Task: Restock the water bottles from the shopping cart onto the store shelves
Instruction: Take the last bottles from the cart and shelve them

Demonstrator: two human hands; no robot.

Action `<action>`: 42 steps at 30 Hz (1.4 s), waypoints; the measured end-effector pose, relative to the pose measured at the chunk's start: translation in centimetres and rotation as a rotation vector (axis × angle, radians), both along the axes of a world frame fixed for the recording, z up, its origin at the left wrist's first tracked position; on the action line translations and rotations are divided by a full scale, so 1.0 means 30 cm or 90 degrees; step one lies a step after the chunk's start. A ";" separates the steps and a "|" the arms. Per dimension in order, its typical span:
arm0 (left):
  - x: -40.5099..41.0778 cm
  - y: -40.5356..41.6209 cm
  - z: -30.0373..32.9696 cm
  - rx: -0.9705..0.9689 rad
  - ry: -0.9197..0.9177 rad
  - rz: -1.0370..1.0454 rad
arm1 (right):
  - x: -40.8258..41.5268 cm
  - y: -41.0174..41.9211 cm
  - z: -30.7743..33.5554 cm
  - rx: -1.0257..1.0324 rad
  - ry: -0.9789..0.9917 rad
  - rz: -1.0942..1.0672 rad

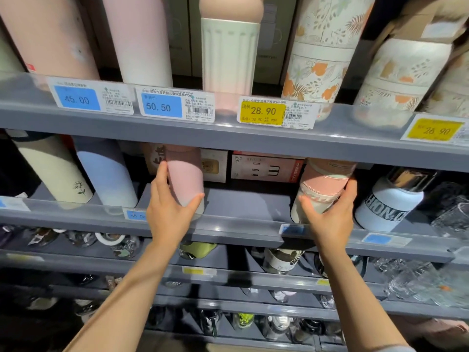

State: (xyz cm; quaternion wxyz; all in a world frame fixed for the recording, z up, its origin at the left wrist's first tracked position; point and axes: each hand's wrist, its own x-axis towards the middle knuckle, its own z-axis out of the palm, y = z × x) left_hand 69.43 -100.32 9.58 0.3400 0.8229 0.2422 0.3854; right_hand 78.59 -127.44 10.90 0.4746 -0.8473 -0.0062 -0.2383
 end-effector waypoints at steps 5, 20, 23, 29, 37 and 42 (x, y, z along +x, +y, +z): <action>0.068 -0.141 -0.002 0.021 0.015 -0.086 | 0.002 0.000 -0.004 -0.013 -0.011 0.003; 0.107 -0.234 -0.022 -0.009 0.053 -0.134 | -0.073 -0.010 -0.070 -0.003 -0.094 -0.016; 0.062 -0.197 -0.016 -0.013 0.006 -0.164 | -0.137 0.028 -0.074 -0.022 -0.158 -0.006; -0.111 0.017 -0.021 0.031 -0.107 -0.118 | -0.260 0.247 -0.061 -0.035 -0.155 0.126; -0.267 0.381 0.016 0.055 -0.112 0.019 | -0.242 0.504 -0.041 0.029 -0.083 0.120; -0.216 0.464 0.020 0.023 -0.086 -0.022 | -0.198 0.544 -0.046 0.050 -0.031 0.080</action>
